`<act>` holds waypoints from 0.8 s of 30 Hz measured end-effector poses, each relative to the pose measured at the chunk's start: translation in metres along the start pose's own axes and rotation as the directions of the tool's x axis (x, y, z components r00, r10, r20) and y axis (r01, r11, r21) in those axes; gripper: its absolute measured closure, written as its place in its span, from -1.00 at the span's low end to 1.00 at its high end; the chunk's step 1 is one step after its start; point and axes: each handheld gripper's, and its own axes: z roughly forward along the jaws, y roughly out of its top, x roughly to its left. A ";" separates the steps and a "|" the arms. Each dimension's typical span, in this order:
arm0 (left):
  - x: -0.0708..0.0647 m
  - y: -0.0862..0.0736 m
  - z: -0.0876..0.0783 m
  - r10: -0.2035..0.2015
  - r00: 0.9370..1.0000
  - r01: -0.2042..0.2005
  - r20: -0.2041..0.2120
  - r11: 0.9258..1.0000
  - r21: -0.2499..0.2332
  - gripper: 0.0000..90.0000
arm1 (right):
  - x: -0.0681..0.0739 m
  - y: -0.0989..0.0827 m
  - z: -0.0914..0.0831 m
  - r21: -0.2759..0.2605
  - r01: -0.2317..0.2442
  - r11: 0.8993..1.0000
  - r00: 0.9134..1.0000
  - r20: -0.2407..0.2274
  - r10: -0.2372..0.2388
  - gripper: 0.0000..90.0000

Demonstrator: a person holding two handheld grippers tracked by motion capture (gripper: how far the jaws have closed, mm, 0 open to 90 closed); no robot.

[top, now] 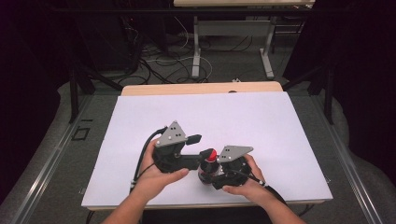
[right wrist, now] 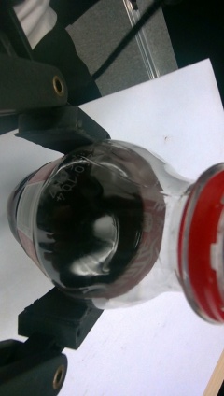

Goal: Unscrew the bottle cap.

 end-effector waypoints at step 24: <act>0.021 -0.010 0.017 0.197 0.929 -0.222 0.314 0.974 0.045 0.37 | 0.011 0.002 0.002 0.007 0.090 0.996 0.993 -0.084 -0.089 -0.33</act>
